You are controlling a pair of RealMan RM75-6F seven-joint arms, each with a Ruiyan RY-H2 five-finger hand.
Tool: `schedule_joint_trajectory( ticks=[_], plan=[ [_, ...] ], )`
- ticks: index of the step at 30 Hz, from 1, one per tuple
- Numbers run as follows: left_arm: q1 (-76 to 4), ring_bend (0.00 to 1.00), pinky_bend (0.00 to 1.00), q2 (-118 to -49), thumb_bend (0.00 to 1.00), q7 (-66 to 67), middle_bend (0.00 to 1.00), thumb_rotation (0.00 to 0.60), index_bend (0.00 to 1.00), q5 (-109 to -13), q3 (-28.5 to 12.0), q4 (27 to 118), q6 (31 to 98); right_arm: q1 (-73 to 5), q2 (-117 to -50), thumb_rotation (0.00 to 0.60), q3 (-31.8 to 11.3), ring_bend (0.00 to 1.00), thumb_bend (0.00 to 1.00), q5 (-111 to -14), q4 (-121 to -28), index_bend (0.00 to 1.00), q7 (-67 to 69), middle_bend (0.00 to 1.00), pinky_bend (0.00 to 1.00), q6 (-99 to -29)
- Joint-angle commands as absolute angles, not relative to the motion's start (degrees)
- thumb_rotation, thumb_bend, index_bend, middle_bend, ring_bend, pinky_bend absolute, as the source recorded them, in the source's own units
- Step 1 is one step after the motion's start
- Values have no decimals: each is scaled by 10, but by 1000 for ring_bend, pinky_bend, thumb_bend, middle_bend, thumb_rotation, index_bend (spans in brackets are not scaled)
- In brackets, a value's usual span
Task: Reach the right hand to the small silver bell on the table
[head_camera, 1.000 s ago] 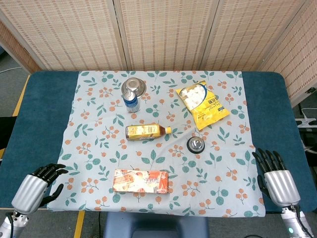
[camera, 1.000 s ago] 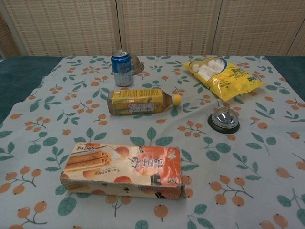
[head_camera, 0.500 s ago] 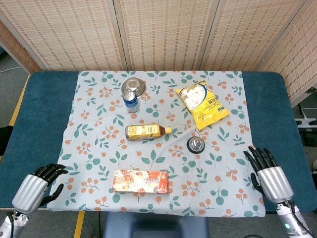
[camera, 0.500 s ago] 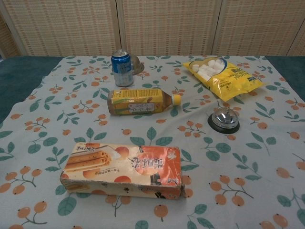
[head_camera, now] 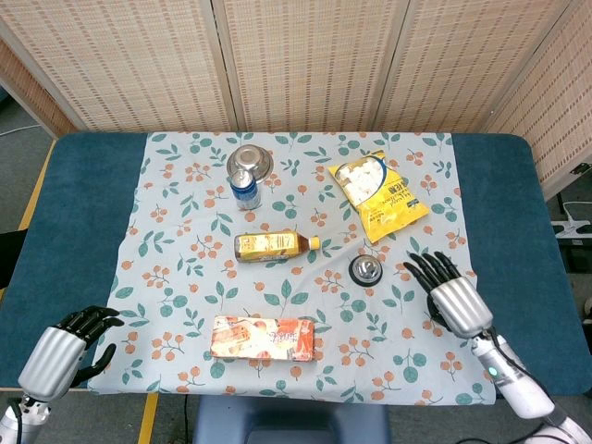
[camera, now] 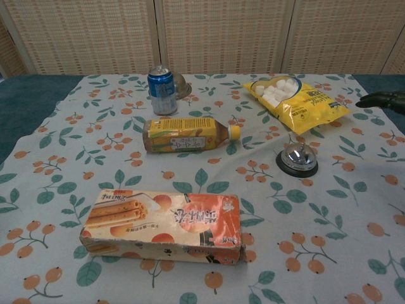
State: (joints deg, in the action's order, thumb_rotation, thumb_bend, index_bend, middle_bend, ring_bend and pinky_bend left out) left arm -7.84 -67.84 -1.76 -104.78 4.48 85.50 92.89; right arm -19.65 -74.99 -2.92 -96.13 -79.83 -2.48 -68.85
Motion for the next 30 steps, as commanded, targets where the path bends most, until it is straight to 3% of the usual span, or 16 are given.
schedule_joint_trajectory(
  ticks=[1, 19, 30],
  plan=[
    [-78, 258, 436, -678, 434, -17, 305, 600, 359, -1051, 46, 856, 931, -238, -784, 600, -43, 0, 876, -945, -771, 0, -25, 0, 0, -641],
    [-79, 259, 435, -674, 434, -26, 335, 600, 368, -1051, 47, 857, 930, -350, -917, 600, -58, 0, 882, -879, -631, 0, -14, 0, 0, -507],
    [-78, 261, 435, -672, 434, -33, 349, 600, 370, -1049, 46, 857, 931, -360, -949, 600, -40, 0, 883, -870, -579, 0, -5, 0, 0, -502]
  ],
)
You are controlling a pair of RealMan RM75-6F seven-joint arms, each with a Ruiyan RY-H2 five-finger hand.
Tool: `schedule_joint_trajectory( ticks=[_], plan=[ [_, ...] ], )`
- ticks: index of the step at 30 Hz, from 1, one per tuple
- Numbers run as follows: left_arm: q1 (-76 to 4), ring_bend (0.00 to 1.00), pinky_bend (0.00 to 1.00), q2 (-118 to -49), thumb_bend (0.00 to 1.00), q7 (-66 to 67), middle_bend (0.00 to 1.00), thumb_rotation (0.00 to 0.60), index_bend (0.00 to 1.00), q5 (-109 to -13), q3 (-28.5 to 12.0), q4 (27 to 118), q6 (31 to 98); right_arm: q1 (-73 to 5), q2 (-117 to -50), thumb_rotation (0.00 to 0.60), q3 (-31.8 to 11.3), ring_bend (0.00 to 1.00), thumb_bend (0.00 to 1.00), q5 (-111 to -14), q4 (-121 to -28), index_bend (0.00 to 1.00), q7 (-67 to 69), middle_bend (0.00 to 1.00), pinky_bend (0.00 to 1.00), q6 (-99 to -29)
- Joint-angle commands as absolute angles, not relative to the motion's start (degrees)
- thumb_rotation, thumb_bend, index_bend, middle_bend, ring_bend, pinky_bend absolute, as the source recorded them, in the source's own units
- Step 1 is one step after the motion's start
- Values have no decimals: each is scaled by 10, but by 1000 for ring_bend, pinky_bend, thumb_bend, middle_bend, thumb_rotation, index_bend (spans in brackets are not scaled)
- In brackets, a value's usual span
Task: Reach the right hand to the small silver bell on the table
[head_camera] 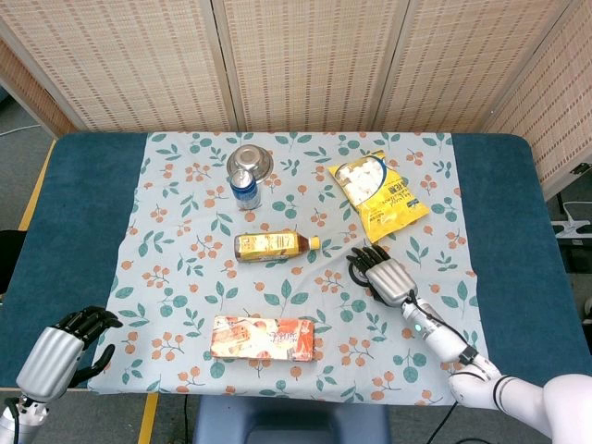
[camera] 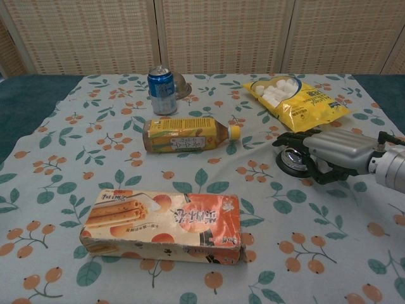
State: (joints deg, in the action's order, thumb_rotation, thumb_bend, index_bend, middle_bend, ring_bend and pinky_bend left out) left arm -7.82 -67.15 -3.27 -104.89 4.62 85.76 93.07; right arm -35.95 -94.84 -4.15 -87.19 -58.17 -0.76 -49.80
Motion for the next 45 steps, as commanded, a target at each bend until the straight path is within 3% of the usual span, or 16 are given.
schedule_joint_trajectory(
  ticks=[1, 24, 31, 45],
  plan=[
    [-78, 261, 435, -672, 434, -32, 349, 600, 370, -1049, 47, 858, 930, -359, -947, 600, -39, 0, 883, -870, -578, 0, -3, 0, 0, -505],
    [-79, 271, 435, -671, 435, -26, 369, 600, 374, -1046, 48, 862, 921, -375, -981, 600, -23, 0, 883, -866, -509, 0, 14, 0, 0, -505],
    [-79, 272, 436, -671, 435, -25, 371, 600, 375, -1046, 48, 863, 920, -377, -974, 600, -27, 0, 883, -871, -536, 0, -2, 0, 0, -534],
    [-77, 272, 436, -667, 433, -30, 379, 600, 374, -1047, 47, 864, 927, -386, -1024, 600, -18, 0, 883, -850, -489, 0, -25, 0, 0, -491]
  ],
)
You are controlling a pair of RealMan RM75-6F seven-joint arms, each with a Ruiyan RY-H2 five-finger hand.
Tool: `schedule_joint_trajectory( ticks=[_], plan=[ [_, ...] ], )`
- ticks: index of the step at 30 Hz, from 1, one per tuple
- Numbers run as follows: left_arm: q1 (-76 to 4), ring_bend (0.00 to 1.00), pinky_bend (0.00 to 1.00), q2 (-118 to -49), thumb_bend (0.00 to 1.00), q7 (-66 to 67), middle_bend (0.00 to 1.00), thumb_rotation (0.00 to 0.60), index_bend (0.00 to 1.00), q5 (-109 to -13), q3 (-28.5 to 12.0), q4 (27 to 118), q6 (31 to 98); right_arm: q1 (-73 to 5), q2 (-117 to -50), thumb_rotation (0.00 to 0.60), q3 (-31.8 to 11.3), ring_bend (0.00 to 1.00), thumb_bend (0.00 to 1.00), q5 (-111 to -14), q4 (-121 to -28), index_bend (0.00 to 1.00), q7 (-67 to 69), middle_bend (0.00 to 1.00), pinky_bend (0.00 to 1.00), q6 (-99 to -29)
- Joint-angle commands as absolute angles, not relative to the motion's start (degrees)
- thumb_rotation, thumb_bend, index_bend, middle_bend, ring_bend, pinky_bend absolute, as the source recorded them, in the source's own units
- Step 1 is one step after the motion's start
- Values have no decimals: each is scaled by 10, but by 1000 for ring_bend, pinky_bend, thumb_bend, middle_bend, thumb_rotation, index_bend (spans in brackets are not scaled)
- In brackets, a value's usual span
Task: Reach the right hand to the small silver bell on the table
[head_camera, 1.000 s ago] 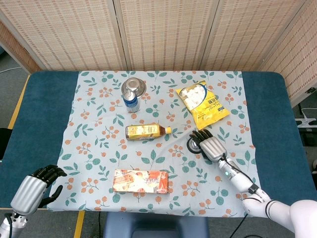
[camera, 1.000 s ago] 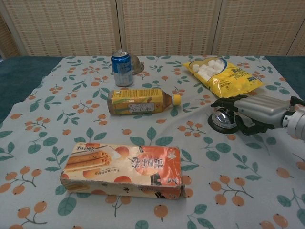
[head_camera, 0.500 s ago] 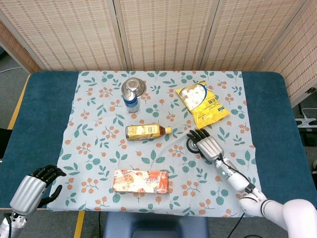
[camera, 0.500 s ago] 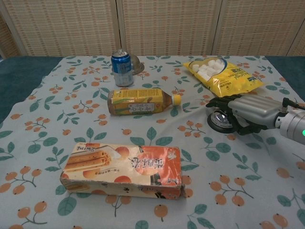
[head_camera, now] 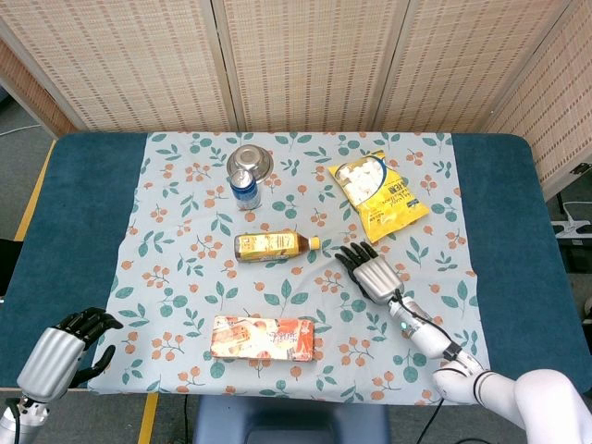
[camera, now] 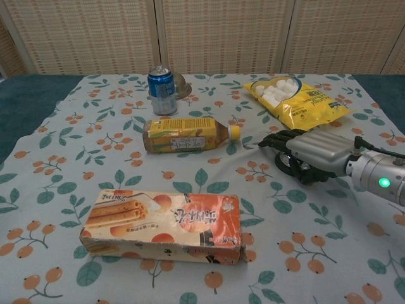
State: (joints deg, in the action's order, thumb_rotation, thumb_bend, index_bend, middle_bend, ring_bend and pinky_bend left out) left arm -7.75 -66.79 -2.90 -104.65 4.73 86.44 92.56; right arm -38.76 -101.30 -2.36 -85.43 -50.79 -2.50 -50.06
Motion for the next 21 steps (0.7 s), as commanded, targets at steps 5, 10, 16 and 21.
schedule_joint_trajectory(
  ticks=[5, 10, 16, 21],
  plan=[
    [-77, 272, 436, -667, 434, -31, 381, 600, 375, -1048, 47, 864, 928, -384, -1024, 600, -16, 0, 882, -860, -482, 0, -4, 0, 0, -512],
    [-77, 272, 435, -668, 434, -28, 381, 600, 375, -1048, 48, 865, 924, -371, -970, 600, -17, 0, 883, -881, -557, 0, -3, 0, 0, -575],
    [-77, 272, 436, -669, 434, -25, 381, 600, 375, -1050, 48, 865, 924, -331, -868, 600, -7, 0, 883, -898, -690, 0, -48, 0, 0, -655],
    [-77, 272, 435, -668, 433, -26, 381, 600, 375, -1046, 47, 865, 923, -259, -787, 600, 23, 0, 883, -889, -771, 0, -129, 0, 0, -722]
  ],
)
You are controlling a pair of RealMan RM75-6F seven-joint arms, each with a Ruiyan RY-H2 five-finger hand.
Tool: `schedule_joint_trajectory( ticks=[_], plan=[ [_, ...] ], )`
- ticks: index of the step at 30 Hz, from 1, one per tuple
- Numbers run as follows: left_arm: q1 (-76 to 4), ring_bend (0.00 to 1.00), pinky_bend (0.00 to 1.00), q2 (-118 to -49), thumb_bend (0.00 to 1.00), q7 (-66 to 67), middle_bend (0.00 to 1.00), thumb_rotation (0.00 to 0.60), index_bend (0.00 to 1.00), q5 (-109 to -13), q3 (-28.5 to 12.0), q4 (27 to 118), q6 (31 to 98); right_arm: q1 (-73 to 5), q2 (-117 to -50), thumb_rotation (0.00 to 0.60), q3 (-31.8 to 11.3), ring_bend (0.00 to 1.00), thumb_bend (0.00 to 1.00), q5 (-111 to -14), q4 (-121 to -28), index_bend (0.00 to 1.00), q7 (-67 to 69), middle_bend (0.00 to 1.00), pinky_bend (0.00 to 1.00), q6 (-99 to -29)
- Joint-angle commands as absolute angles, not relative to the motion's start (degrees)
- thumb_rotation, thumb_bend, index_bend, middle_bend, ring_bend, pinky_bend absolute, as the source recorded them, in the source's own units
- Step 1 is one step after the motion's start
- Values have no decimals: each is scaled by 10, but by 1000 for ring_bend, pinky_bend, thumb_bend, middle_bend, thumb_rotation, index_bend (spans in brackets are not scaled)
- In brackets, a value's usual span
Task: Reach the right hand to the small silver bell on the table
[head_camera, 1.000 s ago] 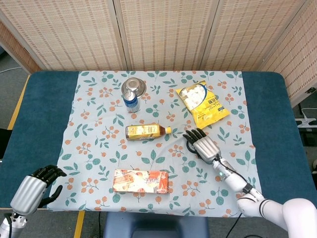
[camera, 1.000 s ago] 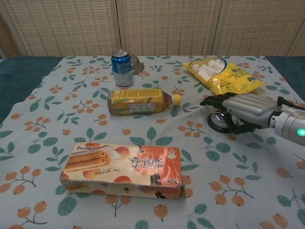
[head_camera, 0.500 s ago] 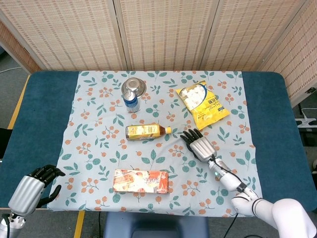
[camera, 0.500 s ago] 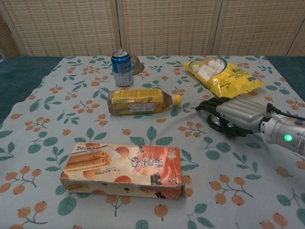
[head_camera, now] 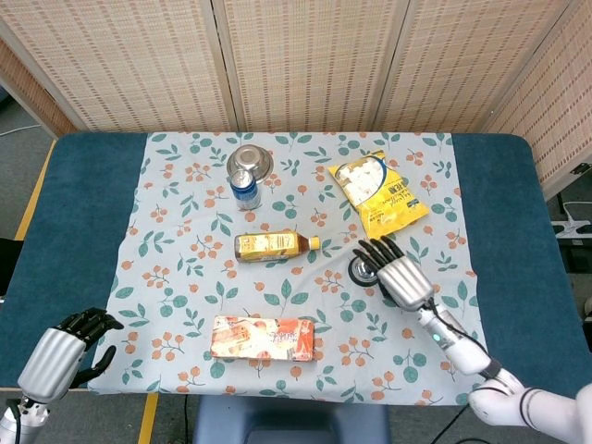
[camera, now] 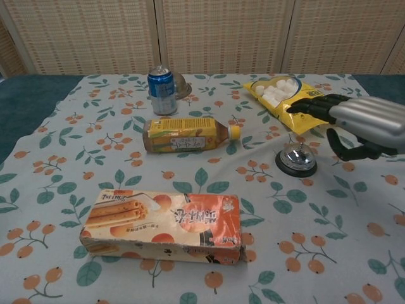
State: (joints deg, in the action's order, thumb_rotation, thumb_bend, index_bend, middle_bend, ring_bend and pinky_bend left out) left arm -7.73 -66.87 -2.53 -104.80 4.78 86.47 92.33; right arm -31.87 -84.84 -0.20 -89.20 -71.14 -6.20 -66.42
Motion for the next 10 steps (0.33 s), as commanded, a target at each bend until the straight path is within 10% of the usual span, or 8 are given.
schedule_joint_trajectory(
  ticks=[1, 10],
  plan=[
    [-77, 272, 435, -668, 434, -27, 381, 600, 375, -1045, 47, 865, 923, -241, -776, 600, 29, 0, 883, -881, -783, 0, -149, 0, 0, -736],
    [-76, 272, 436, -671, 434, -17, 382, 600, 375, -1049, 48, 864, 923, -117, -749, 600, 20, 0, 881, -782, -861, 0, -174, 0, 0, -848]
  ],
)
